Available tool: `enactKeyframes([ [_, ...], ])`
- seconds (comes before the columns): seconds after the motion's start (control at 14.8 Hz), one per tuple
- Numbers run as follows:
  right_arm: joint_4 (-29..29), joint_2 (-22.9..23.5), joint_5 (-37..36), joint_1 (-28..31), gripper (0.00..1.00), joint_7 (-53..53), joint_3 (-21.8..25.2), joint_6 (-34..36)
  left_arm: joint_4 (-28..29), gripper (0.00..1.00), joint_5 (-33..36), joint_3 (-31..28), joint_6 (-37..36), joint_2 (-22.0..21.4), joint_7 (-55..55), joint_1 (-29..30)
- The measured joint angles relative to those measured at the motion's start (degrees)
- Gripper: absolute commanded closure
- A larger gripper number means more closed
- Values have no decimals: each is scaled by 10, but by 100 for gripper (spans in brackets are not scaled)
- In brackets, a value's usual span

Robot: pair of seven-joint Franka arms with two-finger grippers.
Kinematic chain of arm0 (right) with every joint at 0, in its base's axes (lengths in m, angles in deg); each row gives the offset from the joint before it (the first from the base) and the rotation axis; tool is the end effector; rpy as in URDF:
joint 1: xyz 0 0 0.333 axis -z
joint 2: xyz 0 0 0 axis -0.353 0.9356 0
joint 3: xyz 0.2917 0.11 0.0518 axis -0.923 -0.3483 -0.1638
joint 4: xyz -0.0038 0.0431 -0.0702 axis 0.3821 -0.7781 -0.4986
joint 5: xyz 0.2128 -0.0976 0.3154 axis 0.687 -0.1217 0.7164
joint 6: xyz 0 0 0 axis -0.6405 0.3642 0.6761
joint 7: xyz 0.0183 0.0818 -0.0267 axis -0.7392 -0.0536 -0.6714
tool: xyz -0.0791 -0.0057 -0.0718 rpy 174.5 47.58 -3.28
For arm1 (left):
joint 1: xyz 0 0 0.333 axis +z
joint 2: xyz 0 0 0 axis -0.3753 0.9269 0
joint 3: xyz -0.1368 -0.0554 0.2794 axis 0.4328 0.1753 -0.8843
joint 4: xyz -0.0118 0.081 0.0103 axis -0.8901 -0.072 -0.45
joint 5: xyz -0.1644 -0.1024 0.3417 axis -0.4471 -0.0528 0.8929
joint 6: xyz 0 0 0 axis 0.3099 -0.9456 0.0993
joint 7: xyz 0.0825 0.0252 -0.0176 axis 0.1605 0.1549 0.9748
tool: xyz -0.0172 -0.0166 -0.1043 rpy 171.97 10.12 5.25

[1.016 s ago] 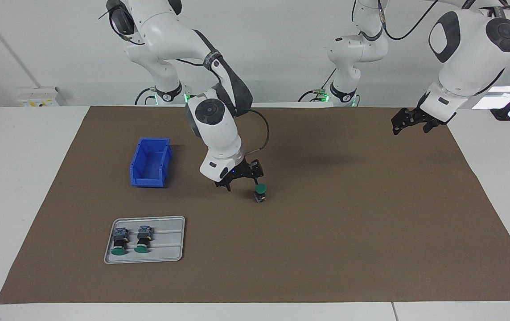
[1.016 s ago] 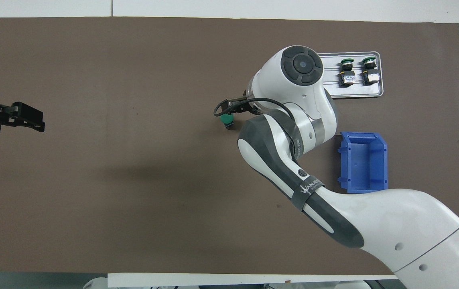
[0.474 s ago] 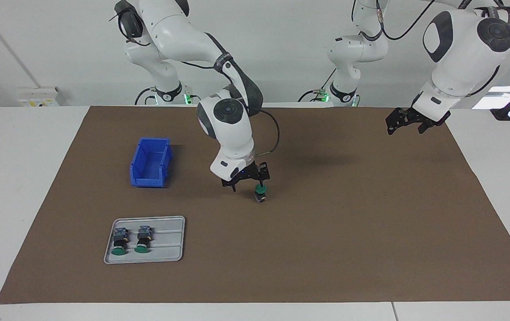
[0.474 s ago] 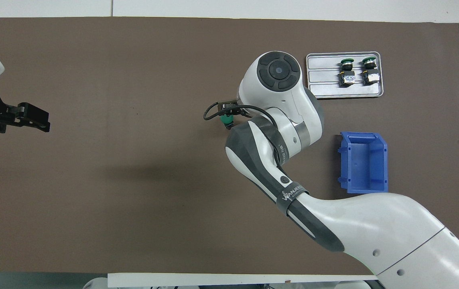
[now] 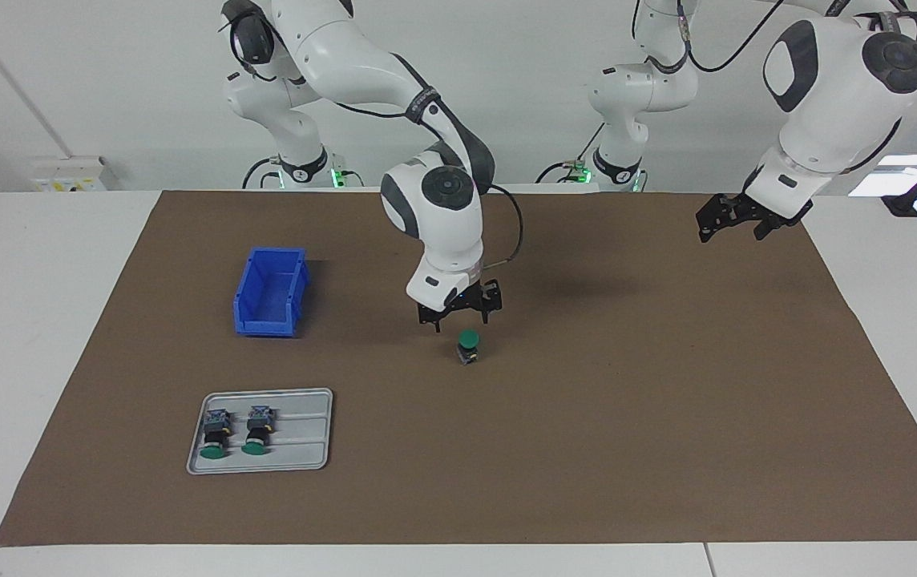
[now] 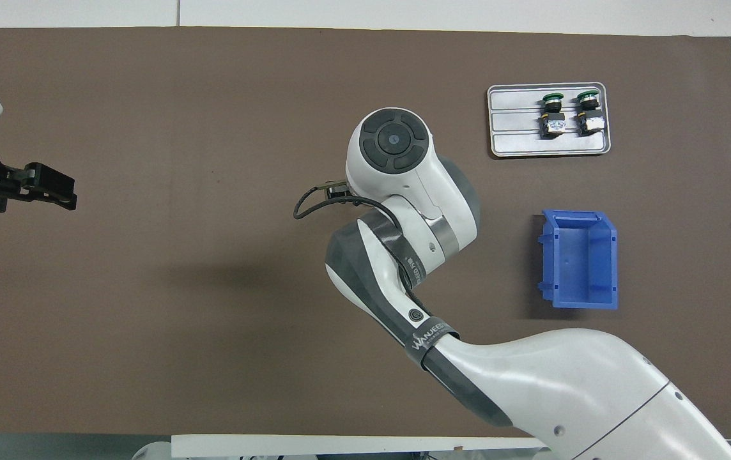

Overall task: Place and press button with both arms
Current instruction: 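Close the right gripper on the green button part and lift it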

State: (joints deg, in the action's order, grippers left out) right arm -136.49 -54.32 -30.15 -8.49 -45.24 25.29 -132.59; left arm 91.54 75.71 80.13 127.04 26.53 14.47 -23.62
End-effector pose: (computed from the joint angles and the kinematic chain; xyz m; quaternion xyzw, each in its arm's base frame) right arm 0.5721 0.3797 0.3735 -0.9967 -0.0704 -0.0207 0.0337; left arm 0.5346 -0.0676 0.5653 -0.9968 0.0379 0.0696 0.0101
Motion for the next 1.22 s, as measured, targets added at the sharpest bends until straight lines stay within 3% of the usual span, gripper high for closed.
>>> enactKeyframes([
  [0.54, 0, 38, 0, -10, 6, 5, 3, -87, 0, 0, 0, 0, 0, 0, 0, 1],
  [0.74, 0, 45, 0, -13, 13, 9, 4, -88, 0, 0, 0, 0, 0, 0, 0, 1],
  [0.81, 0, 45, 0, -13, 16, 9, 4, -85, 0, 0, 0, 0, 0, 0, 0, 1],
  [1.22, 0, 45, 0, -12, 60, 9, 16, -75, 0, 0, 0, 0, 0, 0, 0, 1],
])
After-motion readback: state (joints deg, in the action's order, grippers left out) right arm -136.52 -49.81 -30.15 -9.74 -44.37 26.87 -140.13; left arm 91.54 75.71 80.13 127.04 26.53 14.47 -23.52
